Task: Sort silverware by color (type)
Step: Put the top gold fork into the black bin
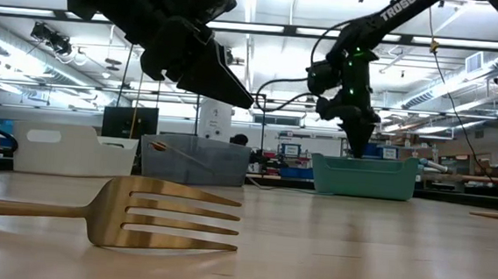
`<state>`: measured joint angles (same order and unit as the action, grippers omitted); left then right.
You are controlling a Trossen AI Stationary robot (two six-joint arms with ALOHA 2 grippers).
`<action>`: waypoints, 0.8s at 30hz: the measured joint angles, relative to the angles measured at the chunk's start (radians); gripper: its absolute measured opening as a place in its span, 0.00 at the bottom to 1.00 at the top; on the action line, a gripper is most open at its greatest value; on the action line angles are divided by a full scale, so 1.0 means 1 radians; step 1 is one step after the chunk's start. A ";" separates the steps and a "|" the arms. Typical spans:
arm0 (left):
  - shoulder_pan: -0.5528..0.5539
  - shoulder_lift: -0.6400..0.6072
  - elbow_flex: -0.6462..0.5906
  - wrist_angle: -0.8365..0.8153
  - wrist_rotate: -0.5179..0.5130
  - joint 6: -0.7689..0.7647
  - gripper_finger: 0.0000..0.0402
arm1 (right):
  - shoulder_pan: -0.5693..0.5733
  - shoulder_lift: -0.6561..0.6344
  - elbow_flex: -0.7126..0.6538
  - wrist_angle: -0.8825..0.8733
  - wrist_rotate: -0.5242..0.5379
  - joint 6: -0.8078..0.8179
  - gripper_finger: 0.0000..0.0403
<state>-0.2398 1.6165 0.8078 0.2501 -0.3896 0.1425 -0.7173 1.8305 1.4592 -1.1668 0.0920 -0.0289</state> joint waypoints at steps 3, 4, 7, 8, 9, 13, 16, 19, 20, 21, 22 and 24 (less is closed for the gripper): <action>0.000 0.000 0.000 0.000 0.000 0.000 0.36 | 0.029 0.000 0.029 -0.020 -0.034 0.011 0.27; 0.000 0.000 0.000 0.000 0.000 0.000 0.36 | 0.040 0.000 0.036 -0.029 -0.041 0.017 0.27; 0.000 0.000 0.000 0.000 0.000 0.000 0.36 | 0.071 0.000 0.048 -0.046 -0.043 0.029 0.28; 0.000 0.000 0.000 -0.001 0.000 0.000 0.36 | 0.082 -0.001 0.050 -0.051 -0.043 0.030 0.28; 0.000 0.000 0.000 -0.003 0.000 0.000 0.36 | 0.092 -0.001 0.051 -0.060 -0.043 0.033 0.28; 0.000 0.000 0.000 -0.046 0.000 0.004 0.36 | 0.135 -0.001 0.054 -0.072 -0.043 0.038 0.28; 0.000 0.000 0.000 -0.087 0.000 0.000 0.36 | 0.166 -0.001 0.054 -0.077 -0.043 0.038 0.28; 0.000 -0.013 0.000 -0.142 -0.001 0.000 0.36 | 0.199 -0.005 0.054 -0.088 -0.042 0.041 0.28; 0.000 -0.020 0.000 -0.147 -0.002 0.000 0.36 | 0.212 -0.011 0.054 -0.087 -0.041 0.049 0.28; 0.000 -0.030 0.001 -0.156 -0.004 0.000 0.36 | 0.222 -0.021 0.054 -0.085 -0.036 0.057 0.28; 0.000 -0.041 0.001 -0.171 -0.007 -0.001 0.36 | 0.233 -0.033 0.054 -0.084 -0.031 0.064 0.28; 0.000 -0.044 0.002 -0.170 -0.010 0.001 0.36 | 0.257 -0.059 0.054 -0.074 -0.017 0.083 0.27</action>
<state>-0.2394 1.5723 0.8097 0.0804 -0.3992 0.1437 -0.4608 1.7712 1.5131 -1.2405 0.0755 0.0538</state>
